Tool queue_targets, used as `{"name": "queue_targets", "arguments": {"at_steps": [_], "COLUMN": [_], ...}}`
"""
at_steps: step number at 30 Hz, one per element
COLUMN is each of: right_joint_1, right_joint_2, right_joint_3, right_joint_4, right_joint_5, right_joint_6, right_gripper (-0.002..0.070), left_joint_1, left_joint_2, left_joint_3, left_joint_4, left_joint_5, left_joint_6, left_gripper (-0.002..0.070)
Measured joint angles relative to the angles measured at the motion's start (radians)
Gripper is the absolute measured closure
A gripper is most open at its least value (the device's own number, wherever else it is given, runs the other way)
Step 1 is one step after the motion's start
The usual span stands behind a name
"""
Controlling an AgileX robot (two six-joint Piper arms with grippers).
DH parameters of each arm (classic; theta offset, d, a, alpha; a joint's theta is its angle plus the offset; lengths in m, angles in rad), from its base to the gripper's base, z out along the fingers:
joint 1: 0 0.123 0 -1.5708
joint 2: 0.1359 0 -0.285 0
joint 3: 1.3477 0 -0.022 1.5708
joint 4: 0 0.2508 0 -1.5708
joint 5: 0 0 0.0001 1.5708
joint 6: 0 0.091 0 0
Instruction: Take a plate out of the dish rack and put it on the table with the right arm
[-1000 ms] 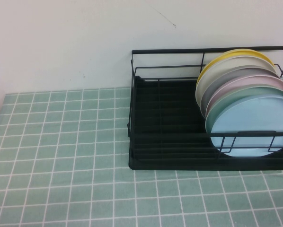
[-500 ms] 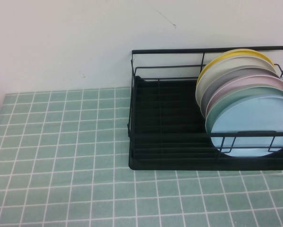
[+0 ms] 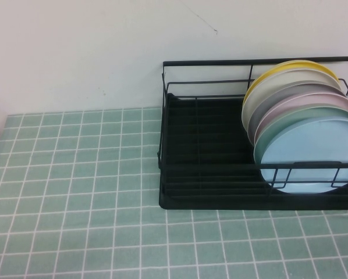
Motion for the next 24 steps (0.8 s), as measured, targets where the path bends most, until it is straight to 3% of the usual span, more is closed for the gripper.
{"name": "queue_targets", "arguments": {"at_steps": [4,10,21,24], "right_joint_1": [0.000,0.000,0.000,0.000], "right_joint_2": [0.031,0.295,0.866,0.979], "right_joint_3": [-0.089,-0.322,-0.704,-0.793], "right_joint_4": [0.000,-0.022,-0.044,-0.046], "right_joint_5": [0.125,0.321,0.530,0.576], "right_joint_6": [-0.036,-0.180,-0.696,-0.838], "right_gripper": [0.0678,0.0678,0.0677,0.0643], "left_joint_1": [0.000,0.000,0.000,0.000], "left_joint_2": [0.000,0.000,0.000,0.000], "left_joint_3": [0.000,0.000,0.000,0.000], "left_joint_4": [0.000,0.000,0.000,0.000], "left_joint_5": [0.000,0.000,0.000,0.000], "left_joint_6": [0.000,0.000,0.000,0.000], "left_gripper": [0.0678,0.0678,0.0678,0.0678]}}
